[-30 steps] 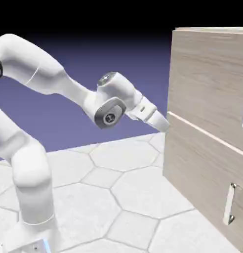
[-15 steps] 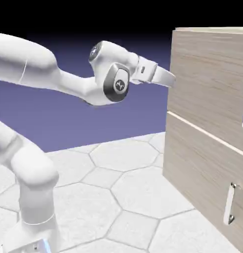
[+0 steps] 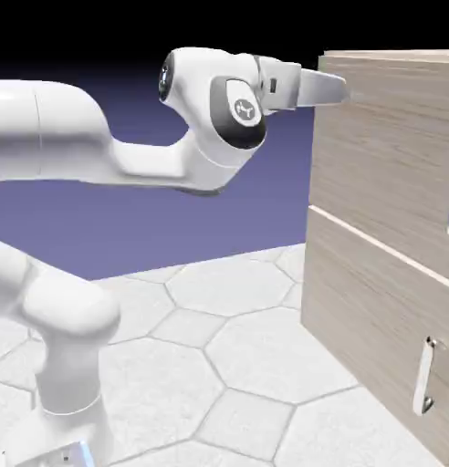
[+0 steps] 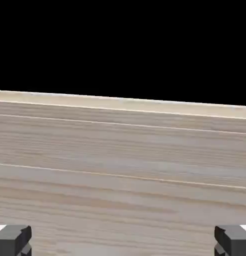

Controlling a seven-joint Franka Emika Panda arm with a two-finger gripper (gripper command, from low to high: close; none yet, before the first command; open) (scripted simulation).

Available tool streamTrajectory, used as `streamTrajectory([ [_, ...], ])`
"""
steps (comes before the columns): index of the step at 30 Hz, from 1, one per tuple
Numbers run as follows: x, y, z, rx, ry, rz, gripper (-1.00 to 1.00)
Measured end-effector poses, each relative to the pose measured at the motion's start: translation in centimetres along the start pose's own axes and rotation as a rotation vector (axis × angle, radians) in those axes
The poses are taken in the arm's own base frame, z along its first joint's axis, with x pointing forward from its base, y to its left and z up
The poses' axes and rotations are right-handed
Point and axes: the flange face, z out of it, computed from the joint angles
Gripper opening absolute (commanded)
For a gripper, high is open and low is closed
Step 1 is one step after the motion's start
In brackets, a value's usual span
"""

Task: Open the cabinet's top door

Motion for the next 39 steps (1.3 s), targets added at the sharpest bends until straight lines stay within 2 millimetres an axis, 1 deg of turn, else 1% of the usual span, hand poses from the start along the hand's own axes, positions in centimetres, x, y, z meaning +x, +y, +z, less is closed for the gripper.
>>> streamTrajectory([
  [3,1.5,1.6,-0.1,0.023,0.032,0.008,0.0],
  [7,3.0,4.2,0.3,0.044,0.067,0.021,0.0],
  [11,4.0,7.4,1.1,0.054,0.094,0.033,0.0],
  [14,4.4,10.2,2.0,0.055,0.107,0.042,0.0],
  [17,4.3,13.2,3.2,0.05,0.114,0.05,0.0],
  [20,3.9,16.4,4.5,0.04,0.114,0.056,0.0],
  [25,2.2,22.2,7.2,0.012,0.1,0.061,0.0],
  [26,1.9,22.9,7.5,0.007,0.096,0.061,0.0],
  [27,1.9,22.9,7.5,0.007,0.096,0.061,0.0],
  [31,2.4,22.9,11.8,0.007,0.097,0.062,0.0],
  [32,2.4,22.9,12.5,0.007,0.096,0.061,-1.0],
  [34,2.4,22.9,12.5,0.007,0.096,0.061,-1.0],
  [39,1.1,21.9,8.9,-0.052,0.152,0.065,-1.0],
])
